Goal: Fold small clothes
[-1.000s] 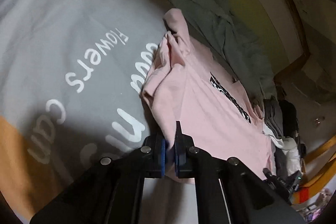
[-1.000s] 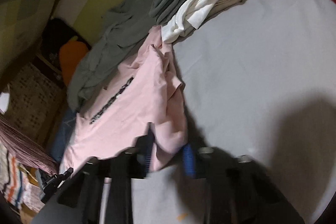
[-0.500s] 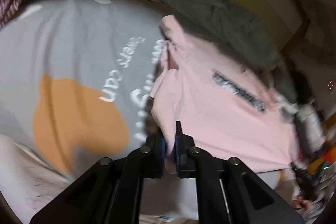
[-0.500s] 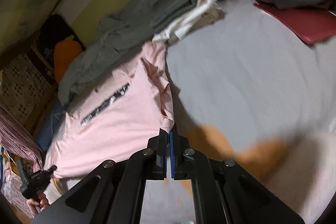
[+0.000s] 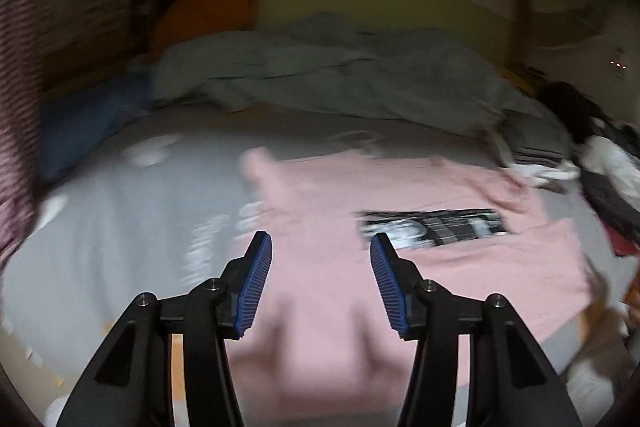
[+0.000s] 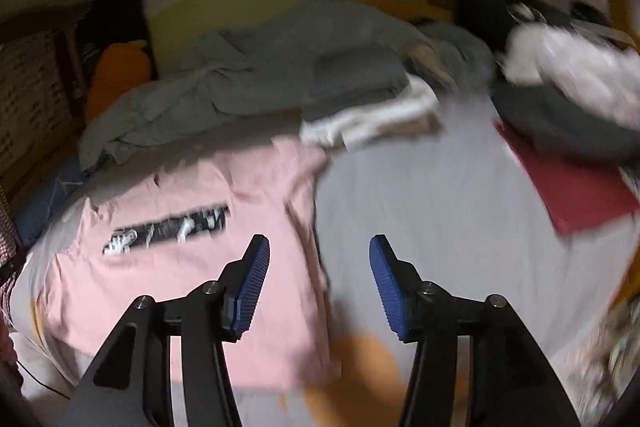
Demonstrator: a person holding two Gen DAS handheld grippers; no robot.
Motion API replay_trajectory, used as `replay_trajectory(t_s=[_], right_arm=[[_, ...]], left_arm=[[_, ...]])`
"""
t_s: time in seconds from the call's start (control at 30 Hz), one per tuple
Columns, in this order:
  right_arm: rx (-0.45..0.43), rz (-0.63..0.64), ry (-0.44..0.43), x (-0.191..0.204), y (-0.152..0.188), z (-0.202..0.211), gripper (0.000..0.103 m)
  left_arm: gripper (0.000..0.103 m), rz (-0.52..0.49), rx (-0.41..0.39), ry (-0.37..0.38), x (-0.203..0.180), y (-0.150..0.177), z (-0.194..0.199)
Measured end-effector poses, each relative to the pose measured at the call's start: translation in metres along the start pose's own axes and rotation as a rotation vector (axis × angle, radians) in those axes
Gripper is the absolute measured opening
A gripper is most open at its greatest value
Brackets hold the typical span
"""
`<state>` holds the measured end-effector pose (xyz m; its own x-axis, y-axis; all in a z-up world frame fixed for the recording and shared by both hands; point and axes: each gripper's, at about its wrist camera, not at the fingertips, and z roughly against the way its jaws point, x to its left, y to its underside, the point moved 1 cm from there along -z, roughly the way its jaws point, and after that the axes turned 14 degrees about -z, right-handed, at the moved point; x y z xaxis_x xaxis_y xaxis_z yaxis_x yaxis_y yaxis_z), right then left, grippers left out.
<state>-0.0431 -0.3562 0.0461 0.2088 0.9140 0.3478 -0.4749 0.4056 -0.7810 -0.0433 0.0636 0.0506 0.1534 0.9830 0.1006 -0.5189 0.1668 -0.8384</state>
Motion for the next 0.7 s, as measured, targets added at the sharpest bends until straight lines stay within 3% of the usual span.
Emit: replay_trajectory(t_s=[0.13,0.23,0.33,0.47,0.53,0.7], right_arm=[[0.028,-0.048,-0.062,-0.002,-0.041,-0.034,0.054],[0.128,-0.121,-0.08,-0.013,-0.061,-0.083,0.054],[0.23,-0.194,-0.091,-0.028,-0.065,-0.129,0.048],[0.354,-0.239,-0.122,-0.043,-0.051,-0.178,0.035],[0.43,-0.284,-0.2,-0.048,-0.042,-0.194,0.035],[0.471,-0.305,-0.322,-0.046,-0.043,-0.206,0.035]], left_arm=[[0.053,-0.083,0.004,0.117,-0.047,-0.025,-0.047],[0.053,-0.078,0.035,0.236,-0.08,-0.036,-0.088],[0.053,-0.082,0.065,0.291,-0.109,-0.042,-0.124],[0.053,-0.114,0.051,0.303,-0.136,-0.041,-0.147],[0.053,-0.121,0.048,0.314,-0.145,-0.038,-0.156],[0.053,-0.157,0.145,0.288,-0.154,-0.026,-0.176]])
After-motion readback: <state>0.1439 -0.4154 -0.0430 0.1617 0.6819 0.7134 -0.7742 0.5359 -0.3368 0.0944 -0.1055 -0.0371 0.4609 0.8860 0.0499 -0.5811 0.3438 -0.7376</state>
